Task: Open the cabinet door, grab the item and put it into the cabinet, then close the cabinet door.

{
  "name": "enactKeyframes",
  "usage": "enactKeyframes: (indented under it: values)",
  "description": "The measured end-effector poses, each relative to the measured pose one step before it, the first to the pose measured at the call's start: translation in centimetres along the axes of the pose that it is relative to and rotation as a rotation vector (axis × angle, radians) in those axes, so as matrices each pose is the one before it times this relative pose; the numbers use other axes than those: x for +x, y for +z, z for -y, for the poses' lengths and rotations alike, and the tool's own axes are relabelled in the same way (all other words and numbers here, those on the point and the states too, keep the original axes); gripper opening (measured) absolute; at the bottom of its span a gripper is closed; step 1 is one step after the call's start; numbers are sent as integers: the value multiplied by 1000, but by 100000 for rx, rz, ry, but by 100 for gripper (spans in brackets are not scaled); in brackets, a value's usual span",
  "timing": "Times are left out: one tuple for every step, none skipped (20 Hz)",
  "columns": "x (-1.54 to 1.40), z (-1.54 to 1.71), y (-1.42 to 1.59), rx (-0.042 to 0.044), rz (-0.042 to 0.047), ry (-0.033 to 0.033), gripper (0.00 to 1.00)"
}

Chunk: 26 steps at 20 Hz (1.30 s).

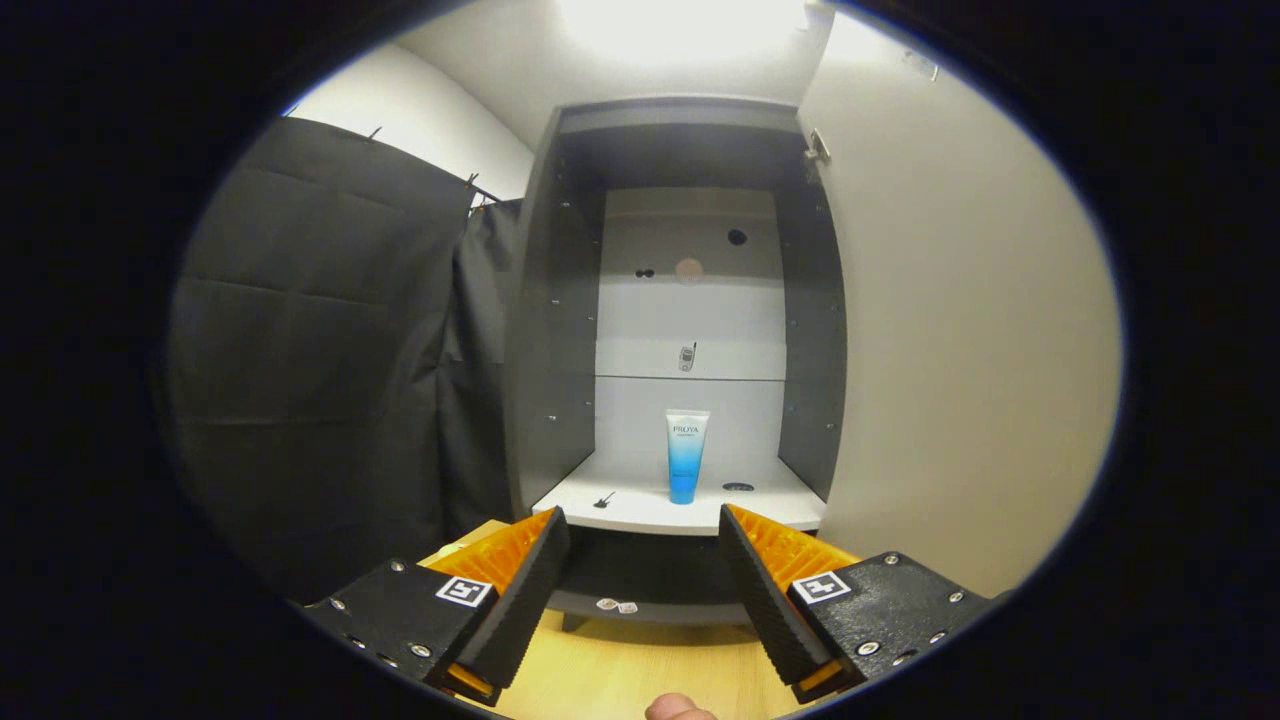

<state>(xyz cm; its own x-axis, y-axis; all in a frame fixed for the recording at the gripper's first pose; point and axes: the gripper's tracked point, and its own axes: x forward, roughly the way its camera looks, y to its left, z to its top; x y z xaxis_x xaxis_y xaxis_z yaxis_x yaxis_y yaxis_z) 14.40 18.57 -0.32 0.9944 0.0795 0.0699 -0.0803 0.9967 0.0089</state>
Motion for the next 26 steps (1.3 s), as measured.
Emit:
enactKeyframes:
  values:
    - [-2092, -400, 95, 4, -494, 1285, 93]
    - [-2197, -238, -86, 936, -1056, 1086, 93]
    - [-1920, 2, -140, 769, -1199, -359, 93]
    - [-1550, 96, -26, 507, -666, -141, 93]
    - [-1697, 70, -32, 254, -537, 33, 93]
    - [-1263, 184, -16, -29, -258, -208, 93]
    - [-1383, 156, -224, -82, -841, -245, 93]
    - [-1268, 9, -158, 381, -977, 559, 93]
    - [-899, -54, -228, 627, -1396, 693, 93]
    - [-1181, 80, -230, 784, -1189, 765, 93]
    - [-1012, 178, -49, 872, -623, 168, 93]
    - [-978, 167, 178, 1401, 199, 204, 93]
    - [-1019, 274, 154, 1267, 493, 488, 93]
    - [-847, 333, -27, -397, 257, 295, 93]
    - [-775, 556, -83, -2879, -11, 340, 93]
    - [-892, 835, 37, -2701, 527, -1222, 93]
    - [-852, 1380, 259, -1342, 1094, -1950, 94]
    - [-802, 1544, 209, 549, 1268, -1943, 94]
    - [-758, 1622, 311, 941, 1179, -2007, 94]
    - [-574, 1768, 61, 11, 526, -3013, 94]
    - [-445, 2093, -114, -645, -25, -3535, 94]
    - [-323, 1734, -135, -560, -341, -2670, 94]
    - [-296, 1936, -506, -651, -1292, -3051, 94]
    - [-145, 1184, -556, -373, -1379, -1694, 94]
    - [-97, 1624, -433, -156, -1219, -2384, 94]
    - [102, 1763, -279, 527, -1046, -2995, 94]
